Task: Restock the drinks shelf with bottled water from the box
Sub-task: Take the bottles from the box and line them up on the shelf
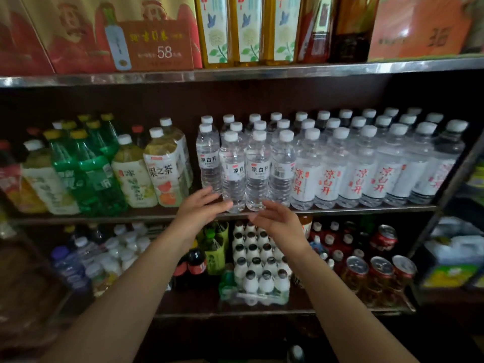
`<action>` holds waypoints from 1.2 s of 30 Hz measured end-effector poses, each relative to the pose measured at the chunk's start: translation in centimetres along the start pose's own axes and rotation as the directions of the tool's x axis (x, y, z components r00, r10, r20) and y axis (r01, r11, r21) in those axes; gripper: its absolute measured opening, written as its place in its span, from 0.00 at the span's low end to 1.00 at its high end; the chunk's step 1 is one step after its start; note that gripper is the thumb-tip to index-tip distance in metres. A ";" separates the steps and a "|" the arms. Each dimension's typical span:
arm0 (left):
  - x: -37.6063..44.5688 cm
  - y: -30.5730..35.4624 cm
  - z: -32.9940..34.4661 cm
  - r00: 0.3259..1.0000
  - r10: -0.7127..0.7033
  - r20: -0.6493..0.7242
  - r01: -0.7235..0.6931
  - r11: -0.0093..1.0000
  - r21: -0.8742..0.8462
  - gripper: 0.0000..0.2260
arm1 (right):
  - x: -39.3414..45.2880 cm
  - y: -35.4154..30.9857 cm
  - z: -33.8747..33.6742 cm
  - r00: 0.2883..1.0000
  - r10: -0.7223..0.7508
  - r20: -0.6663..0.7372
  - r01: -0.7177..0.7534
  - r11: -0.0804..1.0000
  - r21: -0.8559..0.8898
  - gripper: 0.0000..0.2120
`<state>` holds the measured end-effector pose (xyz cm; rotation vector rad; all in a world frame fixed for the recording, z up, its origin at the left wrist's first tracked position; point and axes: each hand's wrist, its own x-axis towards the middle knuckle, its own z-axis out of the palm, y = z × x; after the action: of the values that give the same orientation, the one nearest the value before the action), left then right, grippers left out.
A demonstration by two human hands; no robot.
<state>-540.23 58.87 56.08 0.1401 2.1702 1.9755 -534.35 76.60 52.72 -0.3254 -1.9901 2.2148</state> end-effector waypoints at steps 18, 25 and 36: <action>-3.6 -29.8 10.5 0.927 -0.208 0.313 0.161 0.972 0.169 0.32 | -5.1 27.7 -9.9 0.943 0.195 -0.268 -0.250 0.950 -0.187 0.28; -0.7 -49.9 15.3 0.864 -0.310 0.397 0.241 0.947 0.213 0.36 | -5.1 47.4 -14.1 0.853 0.296 -0.430 -0.405 0.895 -0.186 0.41; 3.0 -69.6 24.2 0.910 -0.087 0.405 0.023 0.987 0.160 0.34 | -3.6 71.1 -16.2 0.869 0.093 -0.486 -0.254 0.927 -0.277 0.56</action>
<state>-533.38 76.09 -15.33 0.4682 2.0137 1.5727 -524.12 83.38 -19.29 -1.0161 -2.0987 1.6481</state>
